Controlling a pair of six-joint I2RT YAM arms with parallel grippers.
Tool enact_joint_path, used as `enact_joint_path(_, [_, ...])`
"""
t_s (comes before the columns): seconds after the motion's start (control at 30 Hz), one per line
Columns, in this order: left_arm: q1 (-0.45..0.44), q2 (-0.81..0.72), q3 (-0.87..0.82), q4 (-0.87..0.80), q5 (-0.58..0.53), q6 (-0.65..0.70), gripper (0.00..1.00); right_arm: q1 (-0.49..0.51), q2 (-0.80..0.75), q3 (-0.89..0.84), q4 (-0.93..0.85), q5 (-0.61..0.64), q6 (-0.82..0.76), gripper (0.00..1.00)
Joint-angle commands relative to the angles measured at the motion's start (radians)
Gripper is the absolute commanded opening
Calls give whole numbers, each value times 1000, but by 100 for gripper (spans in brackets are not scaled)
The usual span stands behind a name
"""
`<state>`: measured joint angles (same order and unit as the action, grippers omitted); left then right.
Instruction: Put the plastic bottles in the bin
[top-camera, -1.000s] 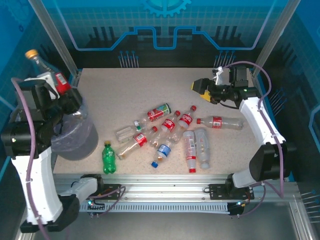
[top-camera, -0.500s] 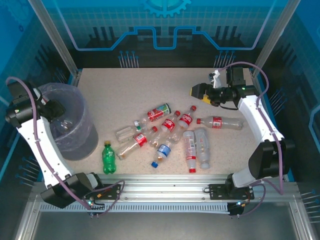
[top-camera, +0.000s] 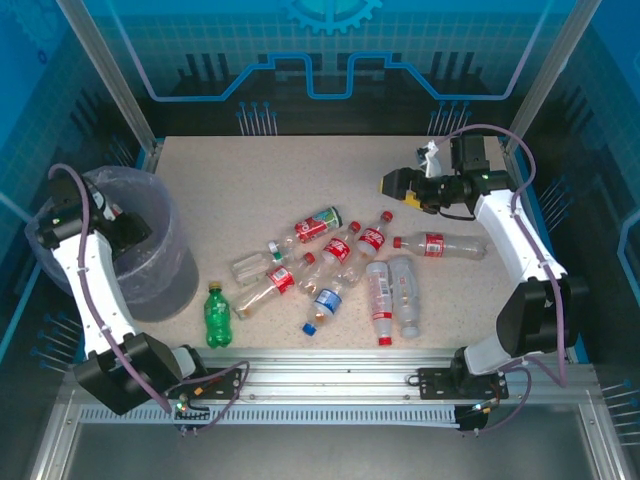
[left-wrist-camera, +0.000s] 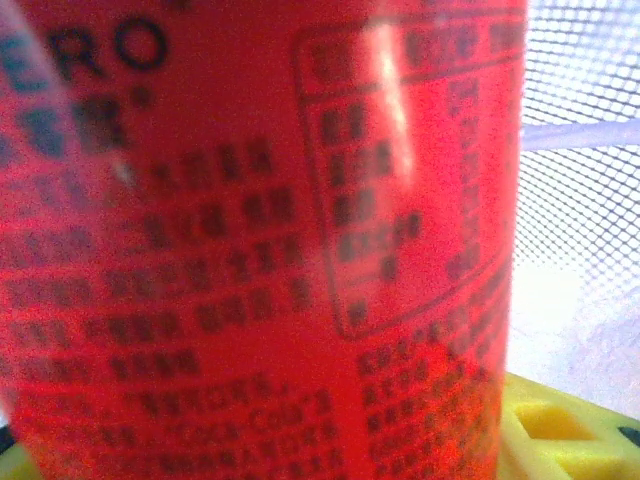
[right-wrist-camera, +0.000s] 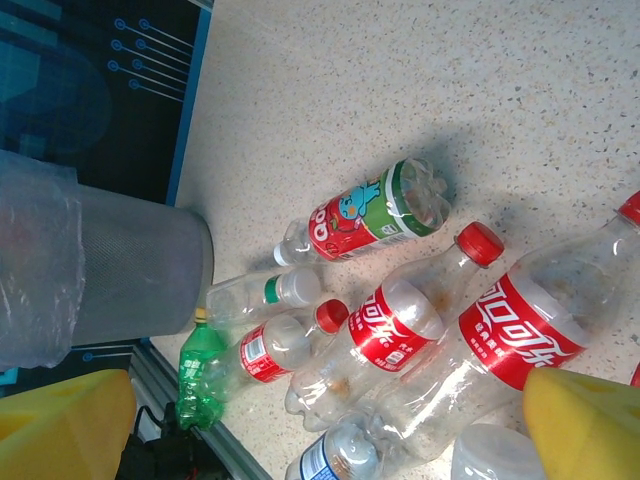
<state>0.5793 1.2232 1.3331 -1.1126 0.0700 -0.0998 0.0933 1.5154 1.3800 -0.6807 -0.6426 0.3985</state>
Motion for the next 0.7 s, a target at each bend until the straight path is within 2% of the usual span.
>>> enact_joint_path(0.0, [-66, 38, -61, -18, 111, -23, 19, 22, 9, -8, -11, 16, -13, 100])
enact_joint_path(0.27, [-243, 206, -47, 166, 179, -99, 17, 29, -25, -32, -34, 73, -4, 100])
enact_joint_path(0.5, [-411, 384, 29, 353, 169, -141, 14, 18, -90, -64, -122, 212, -17, 100])
enact_joint_path(0.67, [-493, 395, 28, 509, 114, -157, 12, 5, -147, -116, -167, 277, -36, 100])
